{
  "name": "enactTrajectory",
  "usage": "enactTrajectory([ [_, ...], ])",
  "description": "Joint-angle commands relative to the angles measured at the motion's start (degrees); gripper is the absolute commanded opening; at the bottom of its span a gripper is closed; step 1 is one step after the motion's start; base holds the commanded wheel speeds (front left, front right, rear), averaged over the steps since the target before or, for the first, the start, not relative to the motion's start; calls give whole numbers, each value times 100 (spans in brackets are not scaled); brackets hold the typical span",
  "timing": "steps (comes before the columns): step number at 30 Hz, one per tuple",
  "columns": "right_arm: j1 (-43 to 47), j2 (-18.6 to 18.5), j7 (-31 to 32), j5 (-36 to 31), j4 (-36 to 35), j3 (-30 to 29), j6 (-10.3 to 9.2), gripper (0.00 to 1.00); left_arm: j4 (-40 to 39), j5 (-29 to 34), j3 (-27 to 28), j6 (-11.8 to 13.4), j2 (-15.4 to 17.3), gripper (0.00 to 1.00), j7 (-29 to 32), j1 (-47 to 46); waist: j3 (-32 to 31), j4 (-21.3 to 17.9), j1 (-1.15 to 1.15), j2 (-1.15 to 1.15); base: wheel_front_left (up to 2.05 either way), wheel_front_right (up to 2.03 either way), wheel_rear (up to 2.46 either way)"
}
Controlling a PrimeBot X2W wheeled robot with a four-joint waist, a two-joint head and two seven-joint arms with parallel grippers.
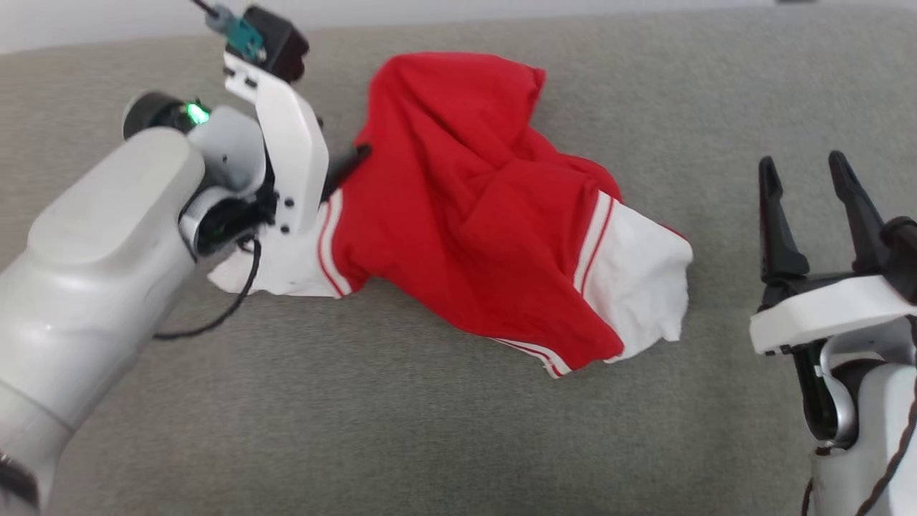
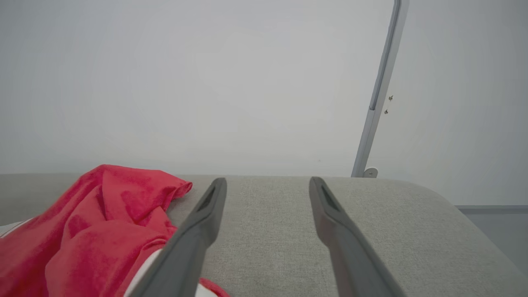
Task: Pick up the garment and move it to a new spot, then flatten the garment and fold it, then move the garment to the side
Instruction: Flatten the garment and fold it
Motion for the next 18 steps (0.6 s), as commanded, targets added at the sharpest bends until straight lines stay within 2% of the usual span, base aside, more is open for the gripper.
enactTrajectory([
  [1, 50, -18, 19, -26, -26, -20, -2, 100, -56, -24, -16, 19, 33, 100, 39, 81, -115, 123, 0, 0, 0, 0, 0],
  [4, 127, -16, 79, -42, -71, -85, -2, 100, -359, -135, -66, 137, 220, 100, 265, 290, -209, 229, 0, 0, 0, 0, 0],
  [11, 222, -12, 192, -26, -175, -117, -1, 100, -977, -315, -159, 681, 724, 100, 774, 742, -288, 309, 0, 0, 0, 0, 0],
  [15, 218, -10, 259, -10, -218, -87, -1, 100, -992, -430, -132, 936, 880, 100, 893, 917, -202, 274, 0, 0, 0, 0, 0],
  [18, 167, -9, 305, -5, -245, -32, -1, 100, -809, -468, -134, 1033, 875, 100, 918, 992, -111, 204, 0, 0, 0, 0, 0],
])
